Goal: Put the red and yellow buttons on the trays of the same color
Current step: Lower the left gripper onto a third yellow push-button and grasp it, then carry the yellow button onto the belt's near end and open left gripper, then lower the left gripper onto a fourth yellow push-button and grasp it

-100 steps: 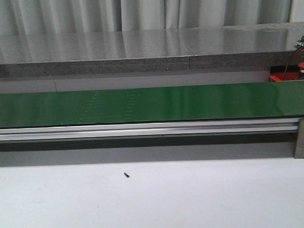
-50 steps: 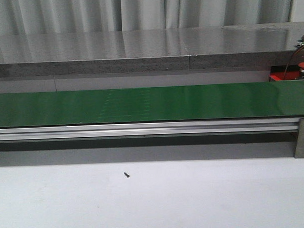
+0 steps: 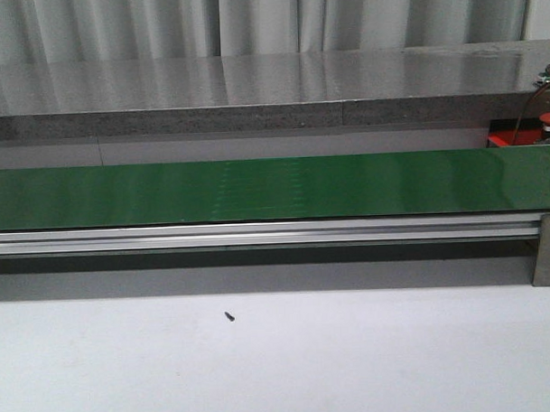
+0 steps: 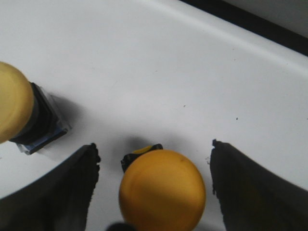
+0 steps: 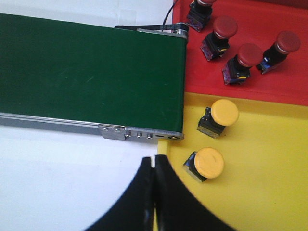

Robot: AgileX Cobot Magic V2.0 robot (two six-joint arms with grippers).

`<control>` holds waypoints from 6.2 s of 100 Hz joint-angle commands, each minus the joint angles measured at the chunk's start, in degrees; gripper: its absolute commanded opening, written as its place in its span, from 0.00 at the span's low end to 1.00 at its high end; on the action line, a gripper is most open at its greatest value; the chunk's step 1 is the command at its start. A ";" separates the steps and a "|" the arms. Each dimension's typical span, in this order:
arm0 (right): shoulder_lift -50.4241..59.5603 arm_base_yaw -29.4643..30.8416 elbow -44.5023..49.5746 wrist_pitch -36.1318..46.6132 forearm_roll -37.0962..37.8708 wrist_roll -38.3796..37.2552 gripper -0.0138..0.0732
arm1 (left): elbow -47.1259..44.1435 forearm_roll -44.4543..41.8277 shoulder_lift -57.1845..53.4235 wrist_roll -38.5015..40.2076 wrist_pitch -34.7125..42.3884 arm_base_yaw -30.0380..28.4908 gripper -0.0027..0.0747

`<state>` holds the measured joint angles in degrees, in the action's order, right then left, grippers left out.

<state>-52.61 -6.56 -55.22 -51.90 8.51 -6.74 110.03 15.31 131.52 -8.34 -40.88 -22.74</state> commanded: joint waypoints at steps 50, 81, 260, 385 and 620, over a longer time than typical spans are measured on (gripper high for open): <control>0.70 -0.01 -1.95 2.91 0.69 0.02 0.08 | 3.00 1.02 -7.72 0.21 2.34 -0.25 0.15; 0.70 -0.01 -1.95 2.91 0.69 0.02 0.08 | 2.98 0.69 -16.68 -1.40 -7.07 -0.25 0.14; 0.70 -0.01 -1.95 2.91 0.69 0.02 0.08 | -27.76 3.08 -37.00 -6.66 2.88 6.83 0.59; 0.70 -0.01 -1.95 2.91 0.69 0.02 0.08 | 4.58 -2.15 -6.16 -2.82 5.35 -5.49 0.75; 0.65 -0.01 -1.95 2.91 0.69 0.02 0.08 | 5.13 1.07 -19.29 -10.52 -10.37 -7.25 0.07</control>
<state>-52.61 -6.56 -55.22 -51.90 8.51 -6.74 113.21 15.23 118.92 -18.41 -49.32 -30.43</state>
